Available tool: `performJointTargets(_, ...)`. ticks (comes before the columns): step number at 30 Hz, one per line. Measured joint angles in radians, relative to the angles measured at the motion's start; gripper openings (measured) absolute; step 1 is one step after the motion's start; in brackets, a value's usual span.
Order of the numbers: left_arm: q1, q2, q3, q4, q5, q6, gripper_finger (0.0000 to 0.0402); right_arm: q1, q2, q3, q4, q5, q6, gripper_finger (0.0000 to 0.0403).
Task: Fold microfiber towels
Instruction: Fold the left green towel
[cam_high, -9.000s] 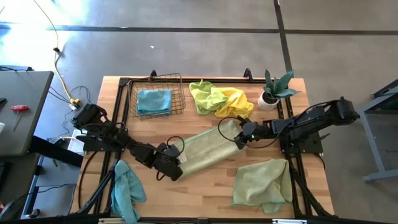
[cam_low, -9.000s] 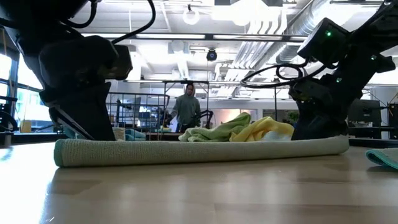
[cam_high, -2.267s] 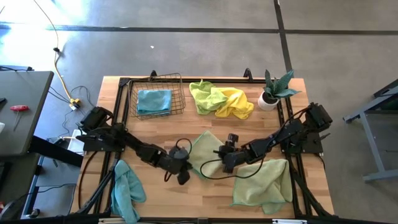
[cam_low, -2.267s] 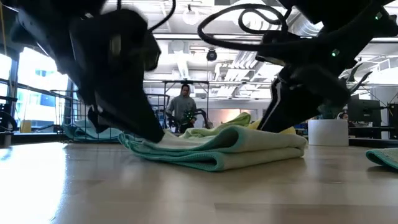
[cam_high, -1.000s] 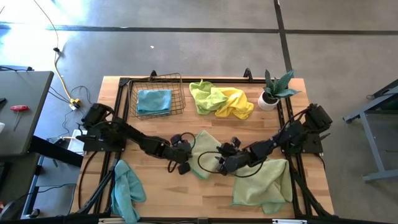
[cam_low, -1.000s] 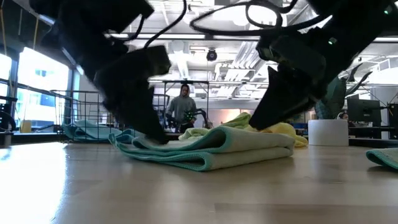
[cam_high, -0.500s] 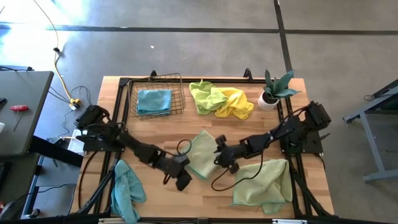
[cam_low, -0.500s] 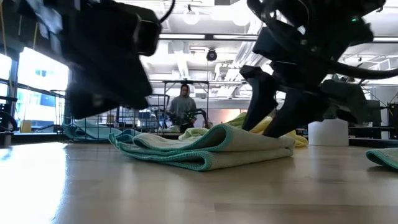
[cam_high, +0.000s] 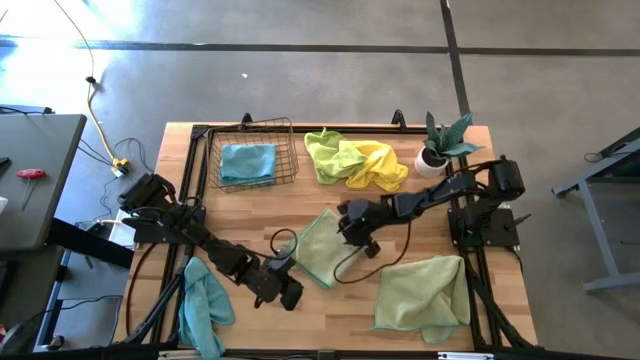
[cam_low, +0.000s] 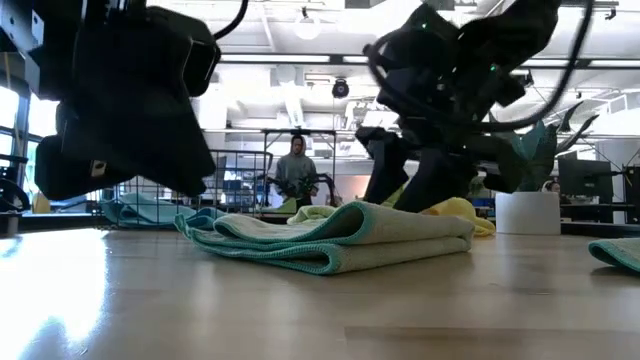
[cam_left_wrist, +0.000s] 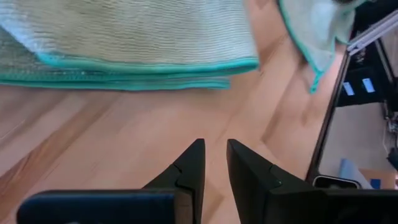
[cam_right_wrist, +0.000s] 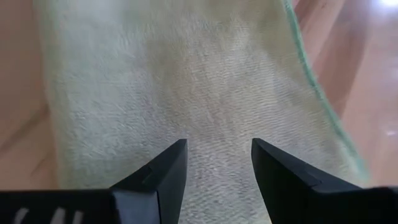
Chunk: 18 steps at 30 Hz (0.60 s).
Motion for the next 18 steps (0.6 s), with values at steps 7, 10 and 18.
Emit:
performJointTargets(7, 0.015, 0.000, 0.000, -0.008, -0.013, 0.022, 0.0058, -0.053, 0.057, 0.000, 0.032, -0.060, 0.036, 0.0173)
performJointTargets(10, 0.019, 0.000, 0.000, -0.010, -0.019, 0.035, 0.0058, -0.061, 0.090, 0.002, 0.053, -0.072, 0.051, 0.0173)
performJointTargets(18, 0.019, 0.000, 0.000, -0.014, -0.084, 0.036, 0.0058, -0.087, 0.116, 0.006, 0.027, -0.061, 0.471, 0.0173)
